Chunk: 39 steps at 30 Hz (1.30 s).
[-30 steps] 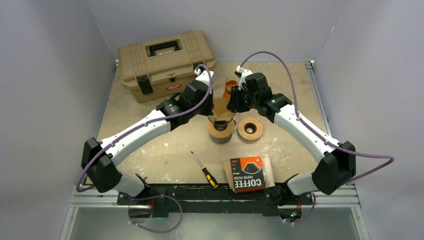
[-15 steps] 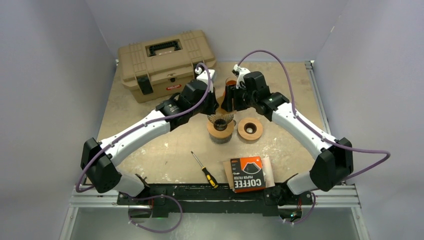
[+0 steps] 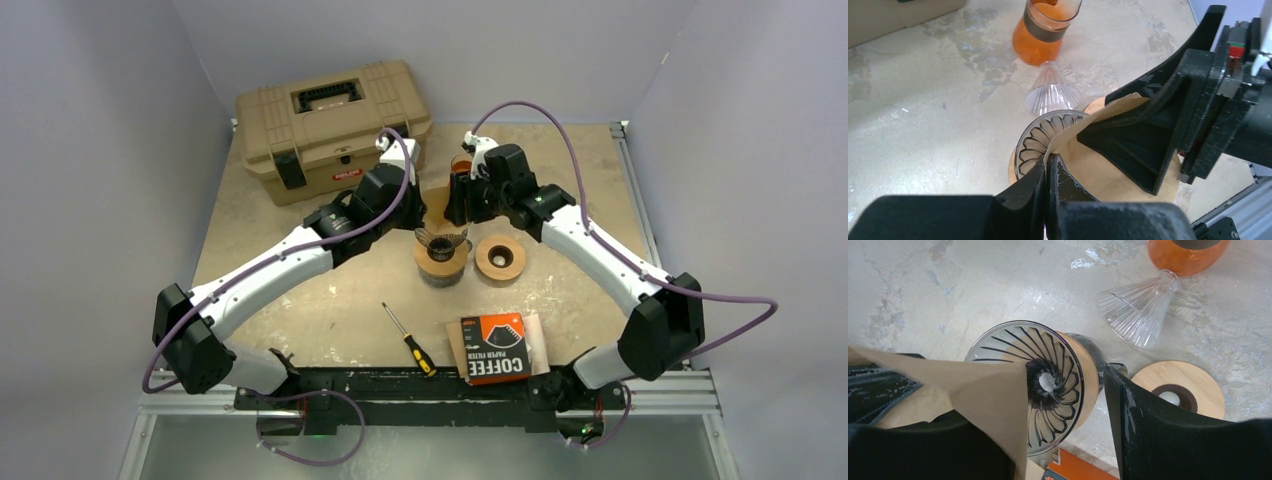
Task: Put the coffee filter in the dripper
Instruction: Place the coffee filter in the coffee dripper.
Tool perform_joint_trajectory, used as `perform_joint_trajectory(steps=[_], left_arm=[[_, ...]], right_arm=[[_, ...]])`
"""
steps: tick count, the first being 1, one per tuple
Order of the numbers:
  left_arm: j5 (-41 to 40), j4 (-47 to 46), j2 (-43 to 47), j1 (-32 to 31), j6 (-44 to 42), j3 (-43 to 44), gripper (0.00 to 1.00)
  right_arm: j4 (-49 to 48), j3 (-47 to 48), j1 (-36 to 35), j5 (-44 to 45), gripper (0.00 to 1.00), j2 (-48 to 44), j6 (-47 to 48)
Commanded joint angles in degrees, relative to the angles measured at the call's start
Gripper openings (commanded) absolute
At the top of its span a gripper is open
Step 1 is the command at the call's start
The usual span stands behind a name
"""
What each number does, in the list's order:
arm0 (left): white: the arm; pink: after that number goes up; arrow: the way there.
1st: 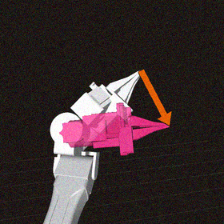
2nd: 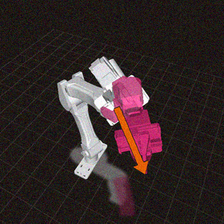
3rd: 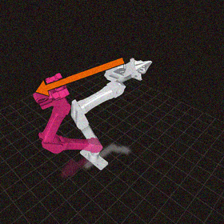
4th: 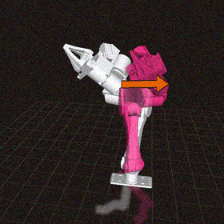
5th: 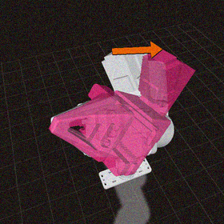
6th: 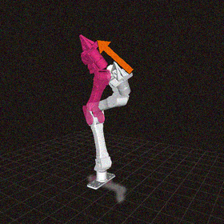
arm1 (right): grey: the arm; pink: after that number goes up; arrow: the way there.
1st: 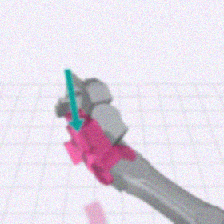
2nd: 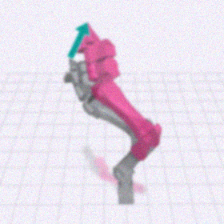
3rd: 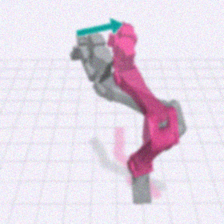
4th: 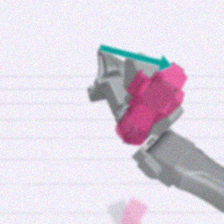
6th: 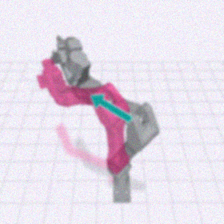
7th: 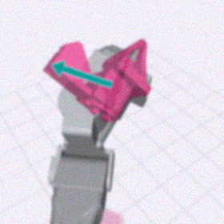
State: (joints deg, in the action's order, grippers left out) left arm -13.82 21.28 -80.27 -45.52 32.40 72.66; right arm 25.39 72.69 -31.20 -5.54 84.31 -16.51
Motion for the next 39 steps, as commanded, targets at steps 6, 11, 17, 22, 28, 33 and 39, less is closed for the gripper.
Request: perform_joint_trajectory(steps=[6,11,17,22,28,33,39], left_arm=[[-6.09,2.05,1.07,0.34,1.51,0.58,0.00],[-5.60,2.62,-0.08,0.44,1.94,1.06,0.00],[-3.16,2.10,-1.40,0.52,1.89,1.07,0.00],[-2.52,2.23,-1.97,0.81,1.67,0.38,0.00],[0.02,1.16,-2.42,1.85,2.22,-1.02,0.00],[2.35,0.68,-2.46,2.54,2.51,-1.21,0.18],[5.69,-0.79,-1.33,3.99,3.11,-2.07,0.40]], right_arm=[[4.26,1.93,0.36,0.73,0.61,-2.22,4.04],[5.59,1.85,0.43,-1.79,0.61,-2.18,5.03],[3.98,1.82,0.38,-3.36,0.64,-4.13,3.03],[3.25,2.85,0.74,-3.10,0.69,-4.46,1.23],[1.14,2.04,3.87,-10.74,0.69,-4.48,-0.35],[-1.79,-0.92,7.78,-17.32,0.69,-4.68,-1.05],[-3.80,-3.34,10.72,-22.19,0.69,-4.37,-1.33]])
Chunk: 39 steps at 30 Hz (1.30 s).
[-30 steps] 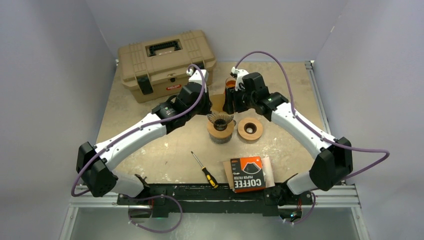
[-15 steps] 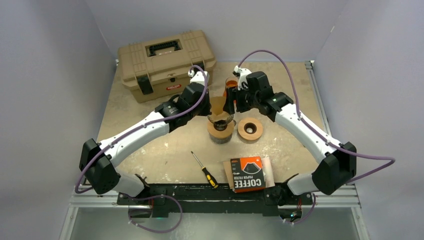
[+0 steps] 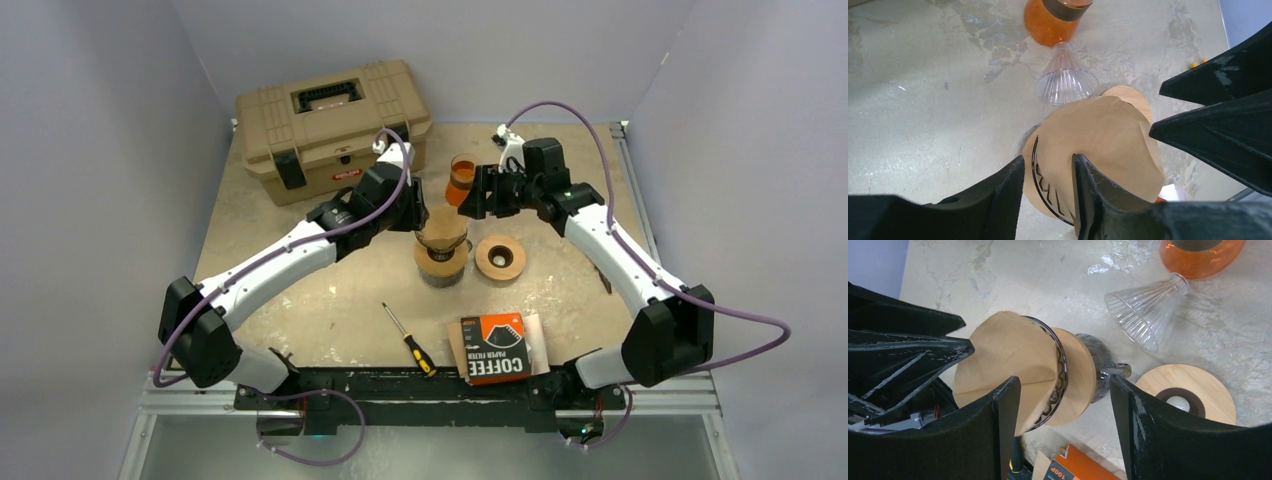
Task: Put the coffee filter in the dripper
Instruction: Place the coffee filter in the coffee dripper.
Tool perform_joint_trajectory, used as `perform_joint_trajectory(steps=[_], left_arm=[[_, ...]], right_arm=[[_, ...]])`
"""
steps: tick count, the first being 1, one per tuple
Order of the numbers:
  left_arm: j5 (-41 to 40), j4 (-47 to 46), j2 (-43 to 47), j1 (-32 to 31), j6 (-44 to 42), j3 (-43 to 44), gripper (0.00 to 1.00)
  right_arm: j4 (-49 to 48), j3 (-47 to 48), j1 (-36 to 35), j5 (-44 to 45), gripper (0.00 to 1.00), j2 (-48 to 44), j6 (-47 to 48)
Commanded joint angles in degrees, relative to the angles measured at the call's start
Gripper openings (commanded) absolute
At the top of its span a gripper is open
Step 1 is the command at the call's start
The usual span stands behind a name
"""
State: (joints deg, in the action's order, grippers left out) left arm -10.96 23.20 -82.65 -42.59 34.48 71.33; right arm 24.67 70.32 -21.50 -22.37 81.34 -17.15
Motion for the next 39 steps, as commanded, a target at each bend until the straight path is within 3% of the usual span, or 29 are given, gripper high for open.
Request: perform_joint_trajectory(steps=[1,6,12,26,39], left_arm=[[3.13,-2.68,1.28,1.36,1.08,-0.83,0.43],[2.53,-2.53,2.28,2.28,0.85,-1.66,0.60],[1.82,-2.15,2.25,3.23,0.17,-2.36,0.67],[4.03,-4.38,1.79,3.48,-0.23,-5.15,0.61],[5.48,-5.95,3.13,3.48,0.46,-7.70,0.52]], right_arm=[[-3.24,-1.12,1.22,-5.66,0.69,-1.36,-0.69],[-3.59,-1.34,1.62,-6.44,0.69,-0.95,-0.78],[-3.17,-1.89,1.73,-6.37,0.69,-0.33,-0.46],[-4.57,-5.54,1.79,-10.37,0.62,0.72,0.27],[-5.78,-7.28,1.77,-12.33,0.44,0.93,0.36]])
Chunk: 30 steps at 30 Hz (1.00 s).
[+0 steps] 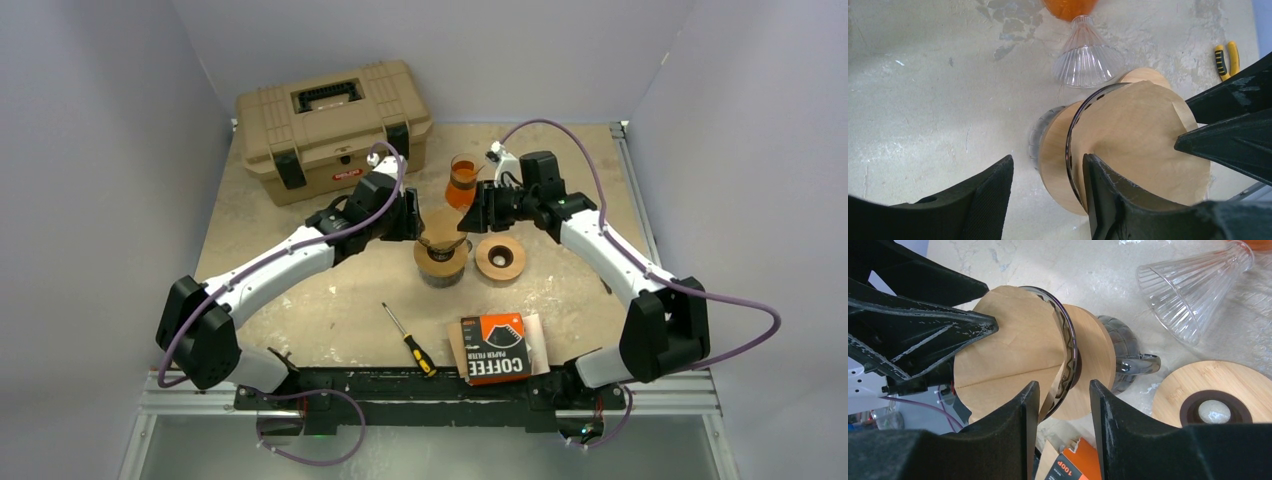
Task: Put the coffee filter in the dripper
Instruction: Place the coffee filter in the coffee dripper.
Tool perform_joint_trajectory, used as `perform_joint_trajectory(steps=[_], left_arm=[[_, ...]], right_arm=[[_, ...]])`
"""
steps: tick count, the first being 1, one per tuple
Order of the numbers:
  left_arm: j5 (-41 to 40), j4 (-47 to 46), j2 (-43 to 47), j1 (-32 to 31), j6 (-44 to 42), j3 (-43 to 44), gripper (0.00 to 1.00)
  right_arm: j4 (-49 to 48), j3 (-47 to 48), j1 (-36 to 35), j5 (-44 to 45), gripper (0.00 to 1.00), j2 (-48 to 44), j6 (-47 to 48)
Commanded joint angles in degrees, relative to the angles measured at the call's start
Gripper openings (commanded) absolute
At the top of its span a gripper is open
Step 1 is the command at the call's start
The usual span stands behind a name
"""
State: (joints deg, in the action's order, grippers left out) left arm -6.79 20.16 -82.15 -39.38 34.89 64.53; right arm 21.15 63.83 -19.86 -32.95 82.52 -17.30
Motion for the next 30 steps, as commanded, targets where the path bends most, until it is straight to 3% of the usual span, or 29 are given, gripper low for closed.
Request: perform_joint_trajectory(steps=[1,16,30], left_arm=[[1.52,-3.09,2.69,0.26,0.11,-1.02,0.52],[3.73,-4.09,4.01,0.26,0.88,-2.64,0.48],[3.89,-4.78,5.36,0.18,2.37,-5.06,0.37]], right_arm=[[-2.30,-0.89,0.11,-1.84,0.44,-0.19,0.51],[-4.29,-4.14,0.08,-2.73,0.36,-2.55,1.74],[-6.20,-6.44,0.00,-3.94,0.33,-5.38,2.62]])
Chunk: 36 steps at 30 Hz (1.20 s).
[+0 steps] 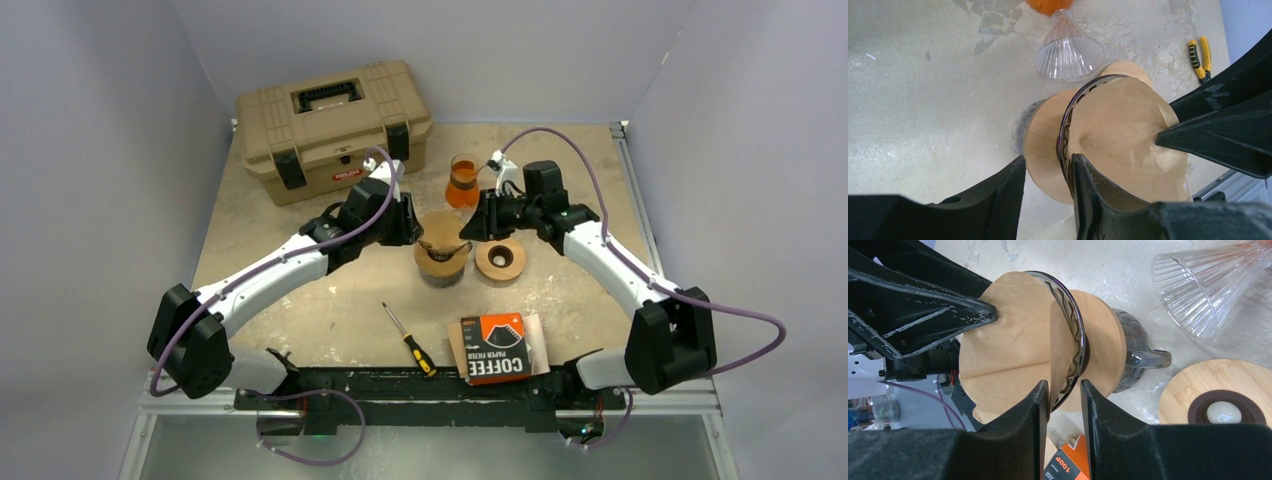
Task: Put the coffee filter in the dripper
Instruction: Place the coffee filter in the coffee dripper.
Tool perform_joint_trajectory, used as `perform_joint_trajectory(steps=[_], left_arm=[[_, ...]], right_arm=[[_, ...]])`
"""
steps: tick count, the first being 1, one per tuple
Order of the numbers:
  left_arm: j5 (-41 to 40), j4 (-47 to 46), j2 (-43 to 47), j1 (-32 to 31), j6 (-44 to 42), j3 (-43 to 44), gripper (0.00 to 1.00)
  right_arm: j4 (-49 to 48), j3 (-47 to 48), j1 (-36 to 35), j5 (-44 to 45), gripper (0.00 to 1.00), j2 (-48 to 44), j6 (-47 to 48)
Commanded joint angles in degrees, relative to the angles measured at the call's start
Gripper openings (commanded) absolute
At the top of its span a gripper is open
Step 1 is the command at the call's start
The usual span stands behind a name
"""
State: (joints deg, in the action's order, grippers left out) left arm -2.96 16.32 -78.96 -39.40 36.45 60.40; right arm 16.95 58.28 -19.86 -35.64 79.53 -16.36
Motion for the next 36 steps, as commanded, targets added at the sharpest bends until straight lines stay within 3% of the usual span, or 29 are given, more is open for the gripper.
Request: perform_joint_trajectory(steps=[1,13,21,36], left_arm=[[0.02,-1.00,2.22,0.25,0.90,-1.05,0.37],[-0.41,-0.93,3.26,0.22,1.23,-1.07,0.40],[-0.69,-3.08,6.14,0.17,1.18,-2.19,0.55],[-0.35,-4.72,4.30,0.29,0.07,-1.56,0.67]], right_arm=[[-2.01,-1.01,-0.01,-1.35,0.33,-2.50,1.80],[-3.85,-1.69,-0.01,-1.63,0.37,-3.75,1.48],[-4.26,-1.42,-0.01,-0.02,0.55,-7.06,0.12],[-5.22,0.55,-0.01,3.44,0.63,-4.26,-2.42]])
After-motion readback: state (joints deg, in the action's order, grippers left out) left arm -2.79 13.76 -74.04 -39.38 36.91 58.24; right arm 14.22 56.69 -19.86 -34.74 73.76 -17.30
